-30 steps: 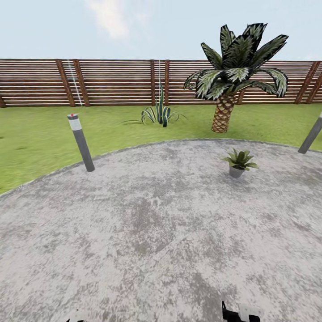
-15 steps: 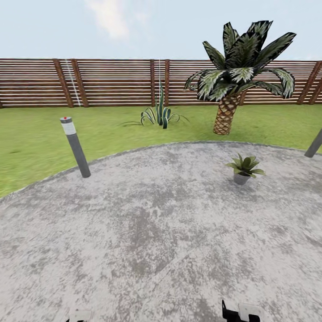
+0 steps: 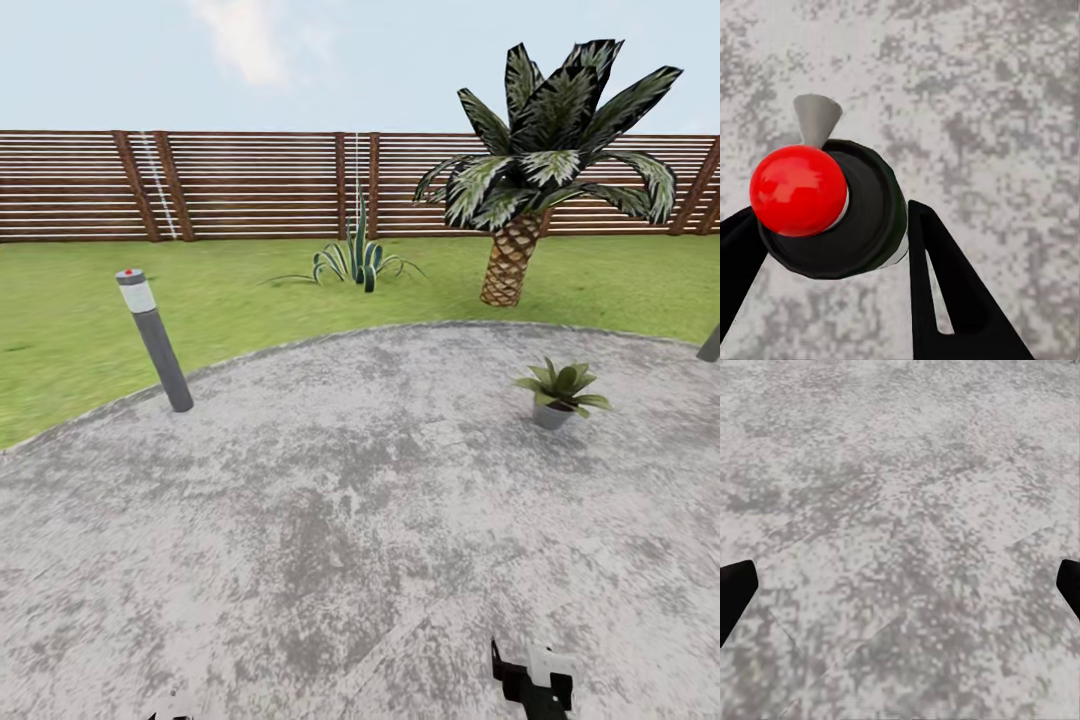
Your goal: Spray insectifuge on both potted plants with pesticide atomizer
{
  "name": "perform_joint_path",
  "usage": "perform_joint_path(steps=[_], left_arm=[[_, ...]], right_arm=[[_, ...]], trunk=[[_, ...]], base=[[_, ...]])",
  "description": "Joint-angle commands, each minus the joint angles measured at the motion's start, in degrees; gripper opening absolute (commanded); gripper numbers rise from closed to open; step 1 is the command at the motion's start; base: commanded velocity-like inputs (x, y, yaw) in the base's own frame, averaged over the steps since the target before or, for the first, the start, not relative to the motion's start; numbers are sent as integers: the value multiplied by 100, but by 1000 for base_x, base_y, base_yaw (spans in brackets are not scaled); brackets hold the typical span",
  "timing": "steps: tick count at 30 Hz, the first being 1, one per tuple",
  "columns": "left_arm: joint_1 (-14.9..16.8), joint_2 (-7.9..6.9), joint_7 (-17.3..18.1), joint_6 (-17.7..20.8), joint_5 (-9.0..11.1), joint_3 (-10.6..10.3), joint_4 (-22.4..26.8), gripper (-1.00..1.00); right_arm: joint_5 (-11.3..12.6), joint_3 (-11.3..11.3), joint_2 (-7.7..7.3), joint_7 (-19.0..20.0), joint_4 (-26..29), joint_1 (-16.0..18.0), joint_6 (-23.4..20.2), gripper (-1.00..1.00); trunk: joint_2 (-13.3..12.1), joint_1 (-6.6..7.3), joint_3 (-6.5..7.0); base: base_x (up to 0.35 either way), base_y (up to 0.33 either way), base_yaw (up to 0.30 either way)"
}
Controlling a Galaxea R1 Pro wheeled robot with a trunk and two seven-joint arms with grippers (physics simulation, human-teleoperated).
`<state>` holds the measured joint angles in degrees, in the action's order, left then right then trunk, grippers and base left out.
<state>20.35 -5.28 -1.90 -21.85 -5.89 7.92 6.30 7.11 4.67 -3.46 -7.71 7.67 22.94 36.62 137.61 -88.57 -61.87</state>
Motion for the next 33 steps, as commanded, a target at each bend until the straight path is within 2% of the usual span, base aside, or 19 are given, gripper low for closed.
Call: perform_joint_path(steps=[1,7,17,33], left_arm=[[4,1,-21,-21,-61,38,-6,-100],[4,1,-21,-21,-61,36,-6,-100],[4,9,-21,-21,-61,35,-11,-100],[4,10,-21,-21,-61,35,-15,-100]], right_arm=[[60,49,-8,-15,-6,2,14,100],[75,37,14,-45,-6,1,12,100],[87,34,11,-30,-186,0,3,100],[88,34,18,-28,-205,0,9,100]], trunk=[[2,-2,-5],[2,-2,-5],[2,-2,-5],[2,-2,-5]], base=[[337,0,0],[337,0,-40],[337,-3,-264],[290,-187,-300]])
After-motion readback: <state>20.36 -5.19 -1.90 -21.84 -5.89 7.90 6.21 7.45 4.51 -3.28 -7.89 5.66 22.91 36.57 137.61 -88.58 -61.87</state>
